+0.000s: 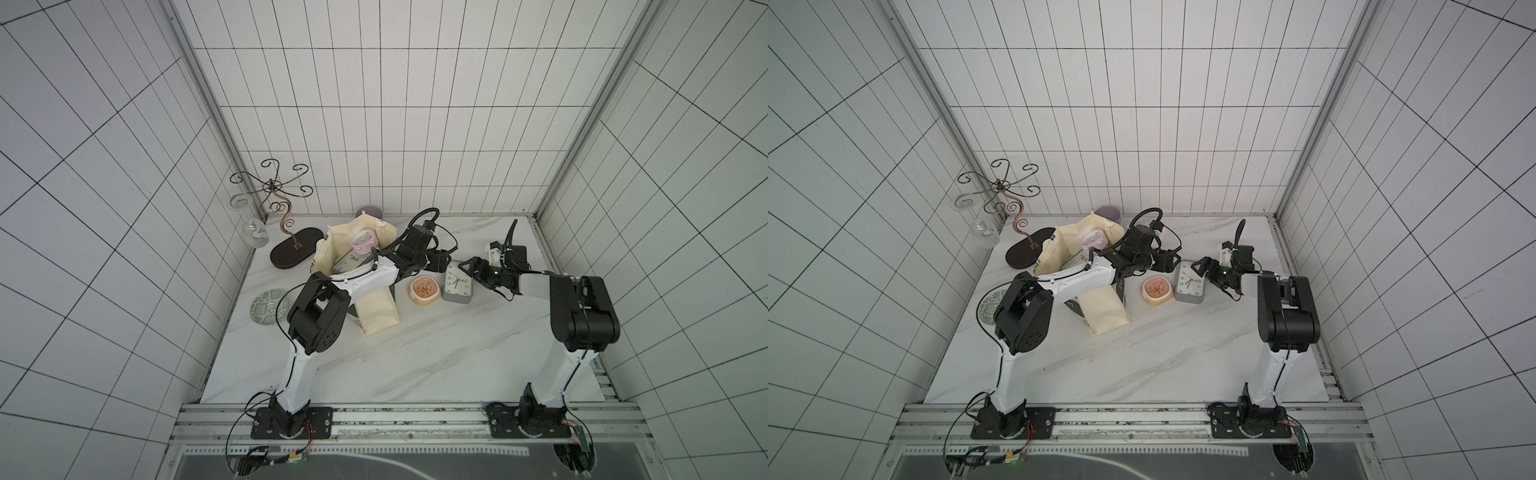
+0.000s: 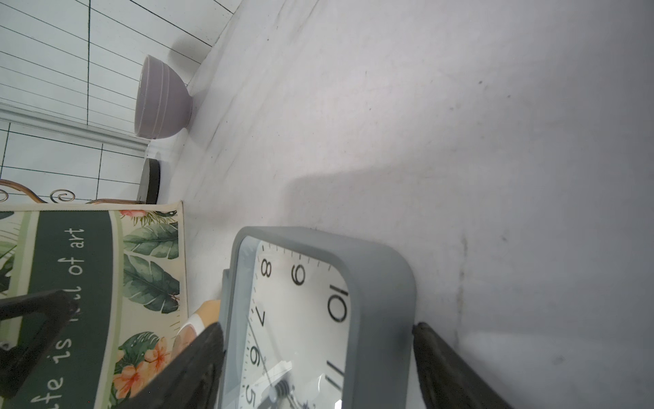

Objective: Put the alarm clock into the canvas bag
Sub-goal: Adjust the alarm at the center of the board.

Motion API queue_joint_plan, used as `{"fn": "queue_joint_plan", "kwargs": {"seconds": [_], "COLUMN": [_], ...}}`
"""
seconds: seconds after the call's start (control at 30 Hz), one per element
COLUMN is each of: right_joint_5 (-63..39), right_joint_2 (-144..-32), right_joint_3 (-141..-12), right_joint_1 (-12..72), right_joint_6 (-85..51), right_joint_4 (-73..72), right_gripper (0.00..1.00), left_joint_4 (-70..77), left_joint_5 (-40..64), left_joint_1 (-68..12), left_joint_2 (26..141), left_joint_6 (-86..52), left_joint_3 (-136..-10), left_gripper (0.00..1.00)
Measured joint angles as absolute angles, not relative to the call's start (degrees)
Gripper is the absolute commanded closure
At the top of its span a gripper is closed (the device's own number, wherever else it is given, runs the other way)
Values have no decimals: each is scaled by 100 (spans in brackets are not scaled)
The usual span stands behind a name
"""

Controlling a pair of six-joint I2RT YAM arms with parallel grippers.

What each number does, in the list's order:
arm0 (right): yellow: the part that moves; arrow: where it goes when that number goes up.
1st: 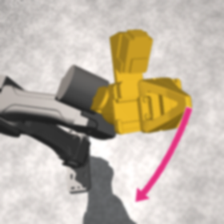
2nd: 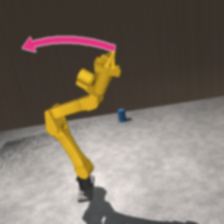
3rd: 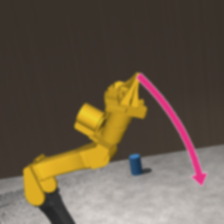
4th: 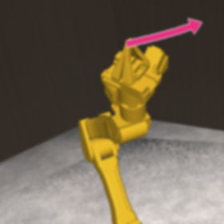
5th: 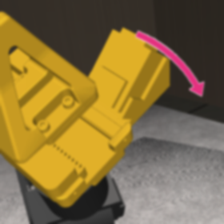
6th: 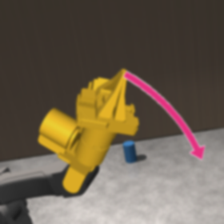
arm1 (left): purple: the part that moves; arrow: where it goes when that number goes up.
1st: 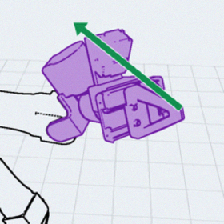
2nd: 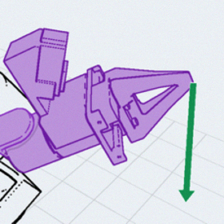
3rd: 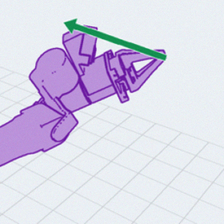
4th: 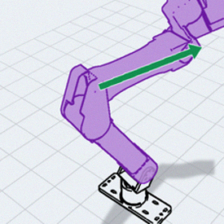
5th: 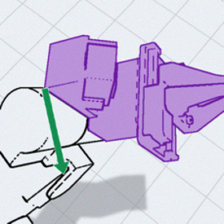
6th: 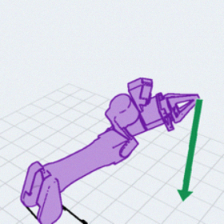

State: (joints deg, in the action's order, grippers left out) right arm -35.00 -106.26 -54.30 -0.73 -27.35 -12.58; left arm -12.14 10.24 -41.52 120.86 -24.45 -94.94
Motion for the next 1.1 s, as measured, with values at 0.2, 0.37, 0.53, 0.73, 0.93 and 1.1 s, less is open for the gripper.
{"fn": "queue_joint_plan", "kwargs": {"seconds": [0.2,0.37,0.53,0.73,0.93,1.1], "right_joint_5": [-3284,-3258,-3223,-3216,-3164,-3153], "right_joint_2": [-9939,-9723,-9723,-9723,-9550,-9470], "right_joint_3": [-5382,-5269,-5179,-5151,-5083,-5061], "right_joint_1": [-73,-73,-73,-73,-73,-75], "right_joint_6": [-2613,-2510,-2497,-2480,-2432,-2410], "right_joint_4": [-1046,-972,-882,-862,-777,-766], "right_gripper": [18,18,18,18,14,13], "left_joint_4": [-1186,-1184,-1313,-1474,-1664,-1649], "left_joint_5": [1400,1487,1393,899,154,-189], "left_joint_1": [-4182,-4206,-4213,-4289,-4536,-4812], "left_joint_2": [12348,12571,12630,12523,12079,11793], "left_joint_6": [-2773,-2908,-2923,-2639,-2174,-1977], "left_joint_3": [-9751,-9994,-10018,-10001,-9944,-9979], "left_gripper": [29,30,30,28,27,27]}}
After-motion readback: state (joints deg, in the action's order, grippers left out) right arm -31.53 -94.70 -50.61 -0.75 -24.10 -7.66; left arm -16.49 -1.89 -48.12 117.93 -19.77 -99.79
